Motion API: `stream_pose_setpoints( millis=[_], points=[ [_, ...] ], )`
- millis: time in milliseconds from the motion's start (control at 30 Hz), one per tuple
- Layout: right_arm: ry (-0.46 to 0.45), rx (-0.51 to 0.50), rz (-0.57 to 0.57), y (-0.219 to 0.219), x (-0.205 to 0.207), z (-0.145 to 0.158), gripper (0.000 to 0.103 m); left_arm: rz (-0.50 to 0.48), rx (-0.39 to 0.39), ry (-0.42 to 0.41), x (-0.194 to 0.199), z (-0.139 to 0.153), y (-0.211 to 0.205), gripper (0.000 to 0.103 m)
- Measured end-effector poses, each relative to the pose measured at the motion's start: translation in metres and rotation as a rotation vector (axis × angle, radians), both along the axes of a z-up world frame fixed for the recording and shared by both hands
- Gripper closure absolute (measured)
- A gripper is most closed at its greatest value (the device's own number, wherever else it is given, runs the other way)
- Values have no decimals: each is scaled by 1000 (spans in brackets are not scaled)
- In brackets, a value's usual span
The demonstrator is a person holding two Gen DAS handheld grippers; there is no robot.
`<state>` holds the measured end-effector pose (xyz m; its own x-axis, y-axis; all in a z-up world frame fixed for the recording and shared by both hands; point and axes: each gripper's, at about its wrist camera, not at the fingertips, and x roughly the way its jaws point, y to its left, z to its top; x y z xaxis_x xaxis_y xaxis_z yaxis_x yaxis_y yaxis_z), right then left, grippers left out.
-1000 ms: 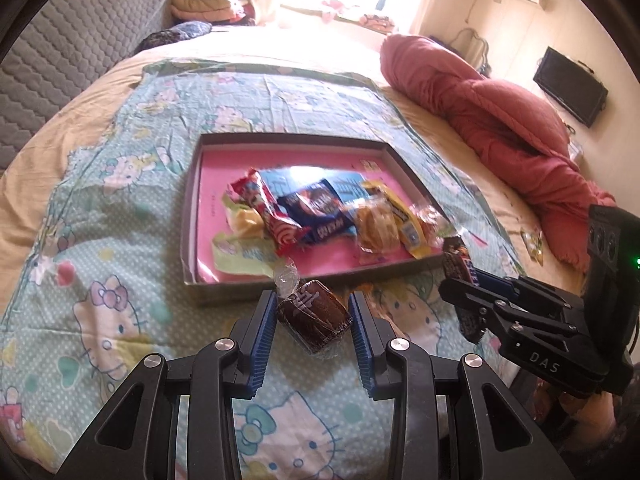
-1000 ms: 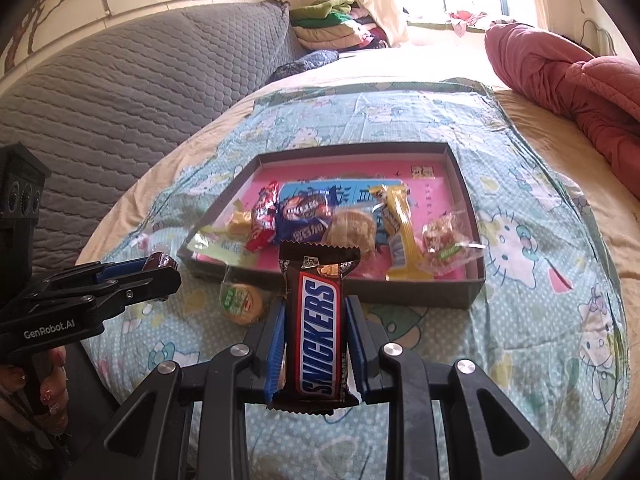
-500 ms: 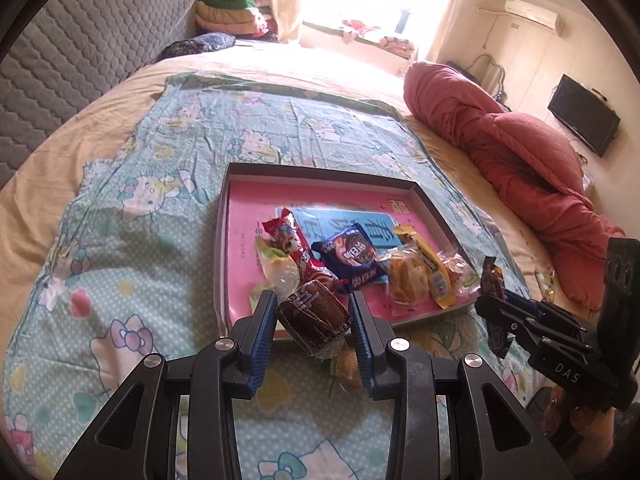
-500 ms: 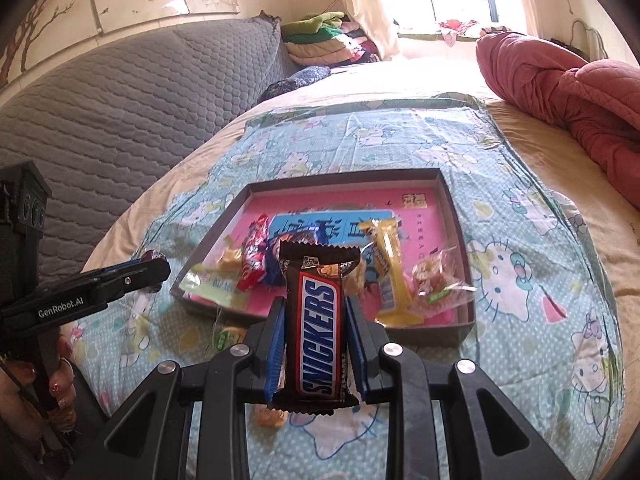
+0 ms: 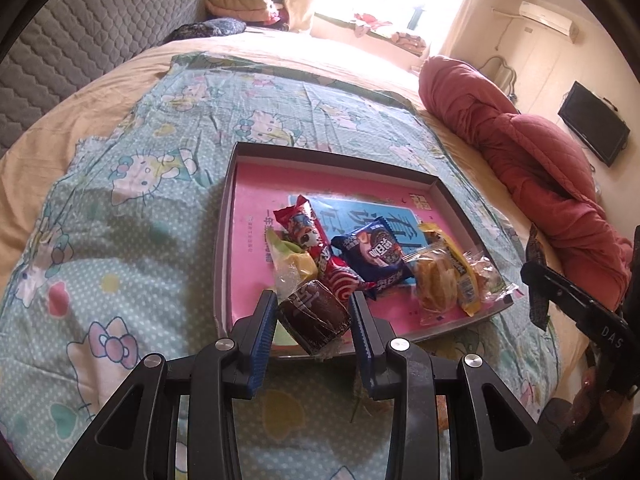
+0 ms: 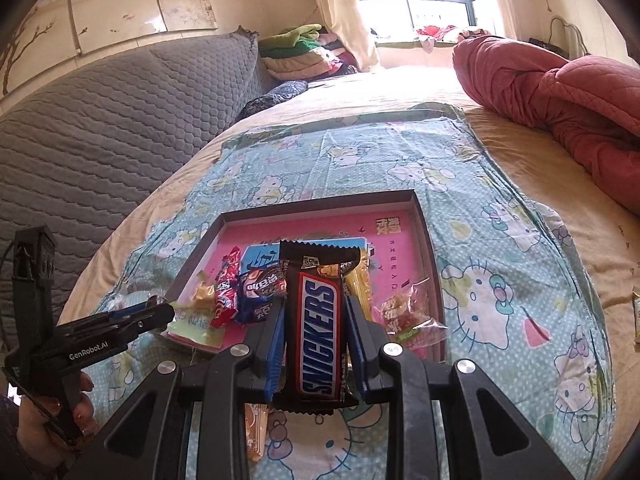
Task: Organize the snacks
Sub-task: 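Lift both held snacks and carry them over the tray, then lower the chocolate and Snickers bar down into the tray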
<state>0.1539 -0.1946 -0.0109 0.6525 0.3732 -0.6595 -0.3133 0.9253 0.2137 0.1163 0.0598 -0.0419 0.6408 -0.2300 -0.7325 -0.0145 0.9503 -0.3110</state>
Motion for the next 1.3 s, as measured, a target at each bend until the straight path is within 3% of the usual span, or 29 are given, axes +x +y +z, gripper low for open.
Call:
stream_pose_setpoints(
  millis=[267, 633, 1300],
  points=[
    [3, -15, -21, 3, 8, -1, 74, -13, 25, -16, 7, -6, -1, 65],
    [0, -37, -45, 12, 21, -3, 74, -28, 12, 30, 17, -22, 1, 65],
    [24, -61, -74, 21, 45, -14, 74, -39, 15, 62, 22, -28, 3, 65]
  ],
)
